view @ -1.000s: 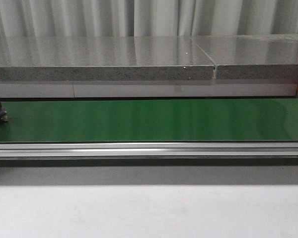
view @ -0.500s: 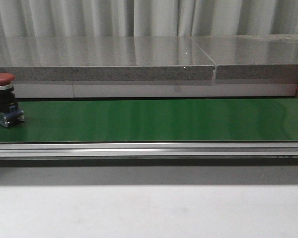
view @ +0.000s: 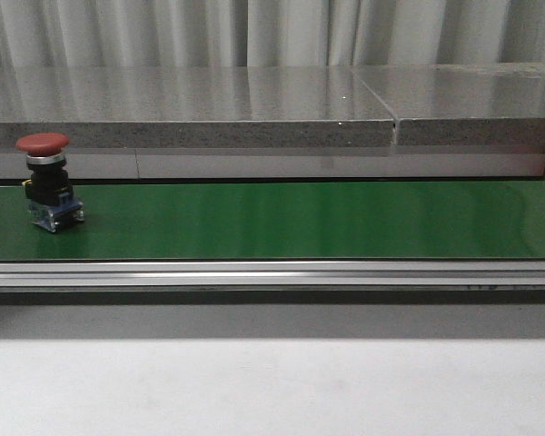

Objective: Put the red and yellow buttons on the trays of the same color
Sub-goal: 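Move the left gripper to the yellow push button and grasp it, then set the yellow button on the green belt and open the left gripper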

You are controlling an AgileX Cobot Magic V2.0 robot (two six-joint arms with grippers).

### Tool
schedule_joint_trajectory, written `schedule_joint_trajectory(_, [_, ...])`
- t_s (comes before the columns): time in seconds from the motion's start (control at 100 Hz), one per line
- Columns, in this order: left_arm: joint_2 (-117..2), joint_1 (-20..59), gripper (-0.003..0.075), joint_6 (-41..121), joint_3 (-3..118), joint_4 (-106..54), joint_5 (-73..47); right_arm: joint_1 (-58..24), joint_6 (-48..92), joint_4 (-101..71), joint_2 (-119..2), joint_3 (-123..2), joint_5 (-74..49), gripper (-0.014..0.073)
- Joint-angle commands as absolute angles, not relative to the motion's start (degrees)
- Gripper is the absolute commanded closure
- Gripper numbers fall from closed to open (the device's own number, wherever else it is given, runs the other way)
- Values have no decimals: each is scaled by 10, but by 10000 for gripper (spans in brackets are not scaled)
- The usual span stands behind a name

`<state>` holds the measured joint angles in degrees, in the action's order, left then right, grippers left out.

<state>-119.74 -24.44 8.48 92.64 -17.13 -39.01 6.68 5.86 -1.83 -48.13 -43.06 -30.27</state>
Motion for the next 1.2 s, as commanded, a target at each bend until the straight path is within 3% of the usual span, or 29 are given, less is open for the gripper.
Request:
schedule_joint_trajectory(0.0, [-1124,-246,739,81,944,-199,-382,65,65,-17,-475,-446,-267,661])
schedule_joint_trajectory(0.31, [-997,-223,739,83,934,-232,-459,65,65,-17,-475,-446,-267,661])
schedule_joint_trajectory(0.59, [-895,-142,739,97,824,-232,-431,65,65,-17,-475,-446,-267,661])
schedule_joint_trajectory(0.86, [-878,-75,739,97,732,-232,-388,65,65,-17,-475,-446,-267,661])
schedule_joint_trajectory(1.19, [-878,-63,739,98,655,-226,-331,65,65,-17,-475,-446,-267,661])
